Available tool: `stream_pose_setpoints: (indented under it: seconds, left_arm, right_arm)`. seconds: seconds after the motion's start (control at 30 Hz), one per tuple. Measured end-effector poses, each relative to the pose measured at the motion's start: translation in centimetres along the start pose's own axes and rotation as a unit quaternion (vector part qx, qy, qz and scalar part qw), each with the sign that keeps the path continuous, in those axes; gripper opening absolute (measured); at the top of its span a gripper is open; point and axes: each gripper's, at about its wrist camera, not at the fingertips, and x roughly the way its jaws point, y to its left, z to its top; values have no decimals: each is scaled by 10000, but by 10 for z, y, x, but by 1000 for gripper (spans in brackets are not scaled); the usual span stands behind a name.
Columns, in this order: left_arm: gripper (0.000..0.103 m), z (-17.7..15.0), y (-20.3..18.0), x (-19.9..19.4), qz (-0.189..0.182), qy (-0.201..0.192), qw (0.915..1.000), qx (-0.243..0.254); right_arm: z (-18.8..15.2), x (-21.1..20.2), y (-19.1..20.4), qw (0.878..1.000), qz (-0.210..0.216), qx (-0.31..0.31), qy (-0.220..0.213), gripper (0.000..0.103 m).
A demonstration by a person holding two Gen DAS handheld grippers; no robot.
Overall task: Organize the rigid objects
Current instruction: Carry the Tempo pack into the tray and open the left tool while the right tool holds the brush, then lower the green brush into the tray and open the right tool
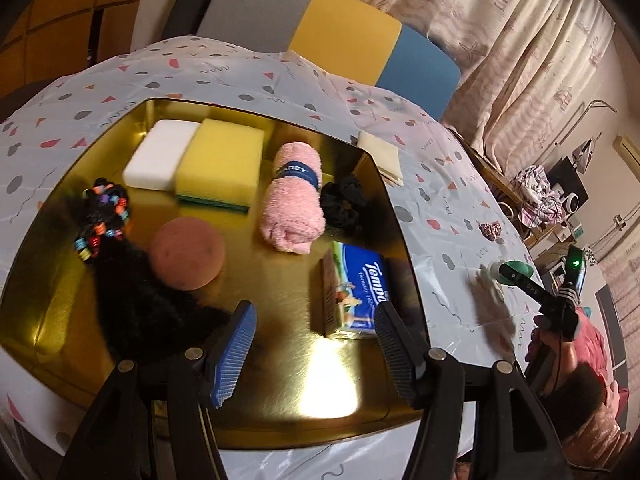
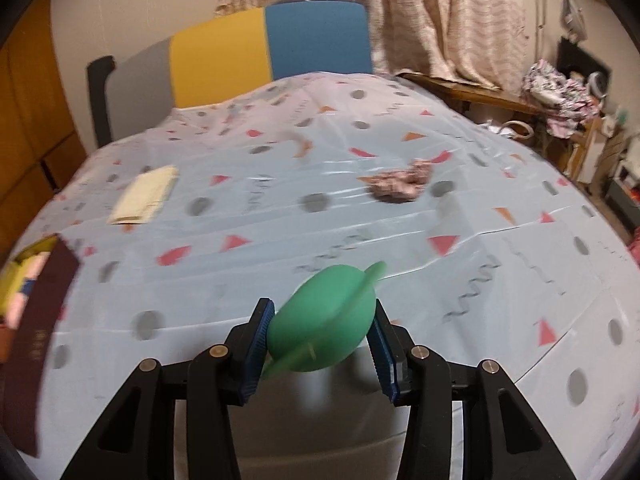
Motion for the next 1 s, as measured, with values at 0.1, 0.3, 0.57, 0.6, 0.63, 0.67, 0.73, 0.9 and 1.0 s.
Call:
stream_pose_setpoints:
  seconds: [0.1, 0.3, 0.57, 0.6, 0.63, 0.67, 0.73, 0.9, 1.0]
  left_arm:
    - [62, -4, 2, -5, 1, -57, 10000, 14]
    - [62, -7, 7, -16, 5, -186, 9998, 60]
    - [62, -8, 23, -34, 92, -399, 9991, -83]
    - [62, -8, 25, -36, 106, -426, 9990, -110]
    - [62, -8, 28, -39, 136, -463, 9987, -149]
    - [62, -8, 31, -41, 166, -500, 9984, -192]
    - [62, -8, 36, -45, 181, -565, 9979, -268]
    - [62, -8, 49, -54, 277, -708, 9961, -437]
    - [62, -9, 57, -61, 332, -776, 9949, -561]
  right_arm:
    - [-4, -12, 24, 9993, 365, -29, 1, 46]
    - [-12, -30, 82, 9933, 1128, -251, 65, 35]
    - [-20, -49, 142, 9832, 1744, -516, 178, 34]
    - [-19, -53, 148, 9813, 1841, -526, 177, 34]
    - [-19, -58, 155, 9790, 1957, -552, 168, 34]
    - [-18, -66, 166, 9748, 2140, -604, 151, 34]
    - [-18, -77, 184, 9673, 2426, -717, 149, 34]
    - [-24, -89, 243, 9436, 3060, -1203, 386, 34]
    - [-36, -81, 273, 9346, 3167, -1479, 659, 34]
